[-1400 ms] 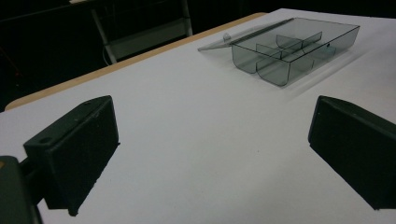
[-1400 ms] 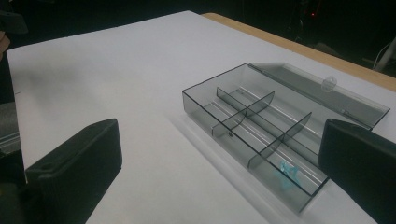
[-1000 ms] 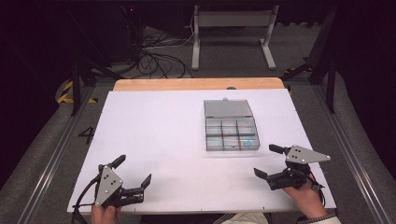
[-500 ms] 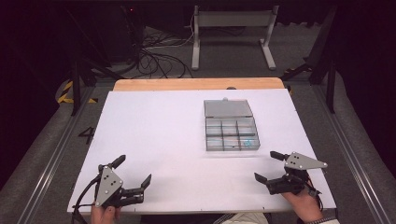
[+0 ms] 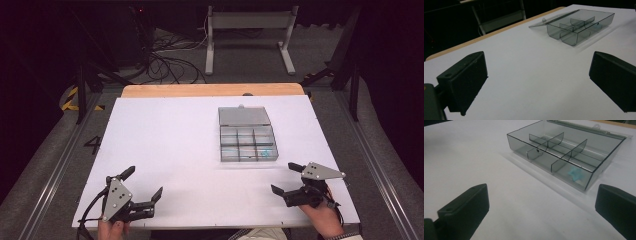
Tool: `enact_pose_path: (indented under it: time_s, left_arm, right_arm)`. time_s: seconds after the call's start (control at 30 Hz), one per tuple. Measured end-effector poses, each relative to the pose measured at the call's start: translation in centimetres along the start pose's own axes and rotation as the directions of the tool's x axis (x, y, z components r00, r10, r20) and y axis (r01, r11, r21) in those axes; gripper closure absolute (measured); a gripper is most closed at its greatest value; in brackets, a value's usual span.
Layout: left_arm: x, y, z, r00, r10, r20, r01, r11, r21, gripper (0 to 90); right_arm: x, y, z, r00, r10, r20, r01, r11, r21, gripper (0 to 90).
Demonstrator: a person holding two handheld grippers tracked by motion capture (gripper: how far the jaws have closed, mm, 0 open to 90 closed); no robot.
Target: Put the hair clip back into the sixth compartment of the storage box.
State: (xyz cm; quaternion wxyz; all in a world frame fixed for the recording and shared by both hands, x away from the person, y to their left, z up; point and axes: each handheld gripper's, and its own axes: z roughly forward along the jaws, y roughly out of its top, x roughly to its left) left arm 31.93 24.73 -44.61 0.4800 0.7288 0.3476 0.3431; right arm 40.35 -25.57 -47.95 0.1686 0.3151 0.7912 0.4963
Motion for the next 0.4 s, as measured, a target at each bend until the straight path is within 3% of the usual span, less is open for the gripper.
enact_pose_path:
  time_s: [0.4]
  left_arm:
    - [0.12,-0.05,0.05,1.0,-0.003,-0.005,0.003,1.0,0.0,2.4]
  right_arm:
    - [0.15,0.3,-0.18,0.9998,-0.017,0.005,0.017,1.0,0.017,0.1]
